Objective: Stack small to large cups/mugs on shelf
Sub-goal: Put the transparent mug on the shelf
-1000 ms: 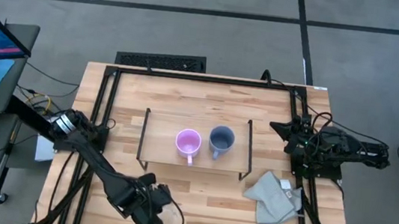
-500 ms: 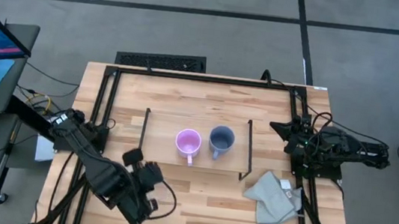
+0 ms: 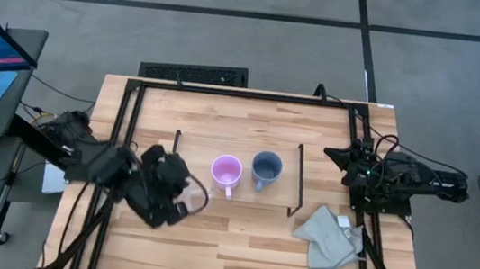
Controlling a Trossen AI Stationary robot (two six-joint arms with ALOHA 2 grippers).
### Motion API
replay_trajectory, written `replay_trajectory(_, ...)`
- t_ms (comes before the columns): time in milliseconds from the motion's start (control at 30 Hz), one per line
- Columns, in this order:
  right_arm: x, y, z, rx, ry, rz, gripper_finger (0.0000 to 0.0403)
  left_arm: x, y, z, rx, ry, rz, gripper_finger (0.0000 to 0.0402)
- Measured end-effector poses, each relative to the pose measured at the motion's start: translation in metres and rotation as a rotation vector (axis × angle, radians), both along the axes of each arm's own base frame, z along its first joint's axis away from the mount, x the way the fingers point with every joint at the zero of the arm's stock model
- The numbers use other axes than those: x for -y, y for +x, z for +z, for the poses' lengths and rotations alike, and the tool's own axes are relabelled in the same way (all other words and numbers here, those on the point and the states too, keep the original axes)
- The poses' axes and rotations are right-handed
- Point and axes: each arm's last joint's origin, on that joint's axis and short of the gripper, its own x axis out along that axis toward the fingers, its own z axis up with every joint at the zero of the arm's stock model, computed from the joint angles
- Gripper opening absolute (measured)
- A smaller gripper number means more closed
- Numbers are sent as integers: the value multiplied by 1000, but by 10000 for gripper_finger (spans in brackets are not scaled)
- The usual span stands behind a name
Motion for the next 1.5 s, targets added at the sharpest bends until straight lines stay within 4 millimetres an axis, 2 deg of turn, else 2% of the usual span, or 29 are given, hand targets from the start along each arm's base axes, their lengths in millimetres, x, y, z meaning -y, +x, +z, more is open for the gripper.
replay_trajectory(200,0,0,0,-1,-4,0,24,-31,-7,15,13,-22,10,0)
replay_trajectory(333,0,0,0,-1,-4,1,24,-48,-19,21,26,-13,20,0)
replay_trajectory(567,0,0,0,-8,-26,3,24,-66,-50,7,16,-30,100,0)
replay_trajectory(767,0,0,0,-9,-27,2,24,-71,-60,-9,29,-46,95,0)
replay_trajectory(1100,0,0,0,-9,-28,2,24,-88,-59,-35,82,-123,91,0)
replay_trajectory(1500,0,0,0,-8,-26,2,24,-116,-47,-47,24,-139,43,0)
